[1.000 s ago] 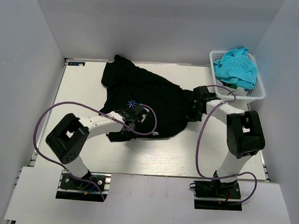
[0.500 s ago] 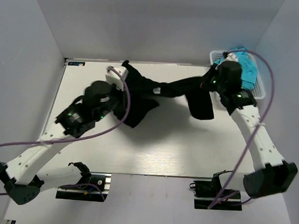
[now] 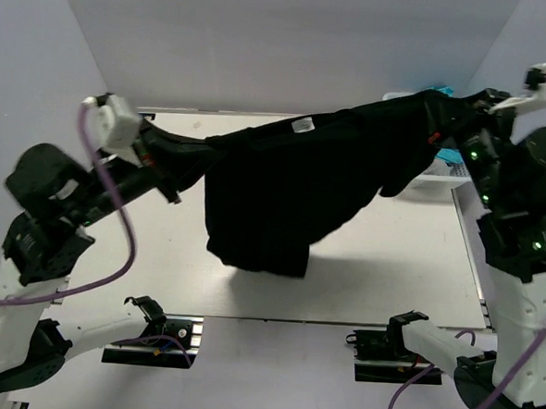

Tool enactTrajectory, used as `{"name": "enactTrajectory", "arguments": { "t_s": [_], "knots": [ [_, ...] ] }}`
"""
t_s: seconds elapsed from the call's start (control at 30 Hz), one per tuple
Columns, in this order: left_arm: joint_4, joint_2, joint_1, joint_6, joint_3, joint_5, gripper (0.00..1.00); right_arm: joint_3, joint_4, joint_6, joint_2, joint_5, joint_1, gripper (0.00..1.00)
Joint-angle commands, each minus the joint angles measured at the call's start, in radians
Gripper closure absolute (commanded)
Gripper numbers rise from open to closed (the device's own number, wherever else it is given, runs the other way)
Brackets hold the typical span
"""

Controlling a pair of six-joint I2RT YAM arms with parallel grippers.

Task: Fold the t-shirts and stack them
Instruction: Flatten out the tshirt

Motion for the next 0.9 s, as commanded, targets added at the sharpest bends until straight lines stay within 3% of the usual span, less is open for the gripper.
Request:
{"name": "enactTrajectory", "arguments": {
  "t_s": [0.0,0.17,0.37,0.87],
  "knots": [
    [0.092,-0.06,0.008,0.0,0.079,0.205,1.0,0.097,0.059,-0.081,-0.052,0.065,-0.002,1.0],
    [0.144,-0.089,0.008,-0.06,0.135,0.278,1.0,0.138,0.122,-0.145,-0.156,0.098,-0.002,1.0],
    [0.124,-0.026,0.008,-0.1,0.316,0.384,1.0,0.262,0.139,-0.199,-0.184,0.102,-0.002,1.0],
    [0.159,-0.043,0.017,-0.155,0.474,0.393,1.0,0.388,0.217,-0.241,-0.253,0.039,-0.002,1.0]
  ]
}}
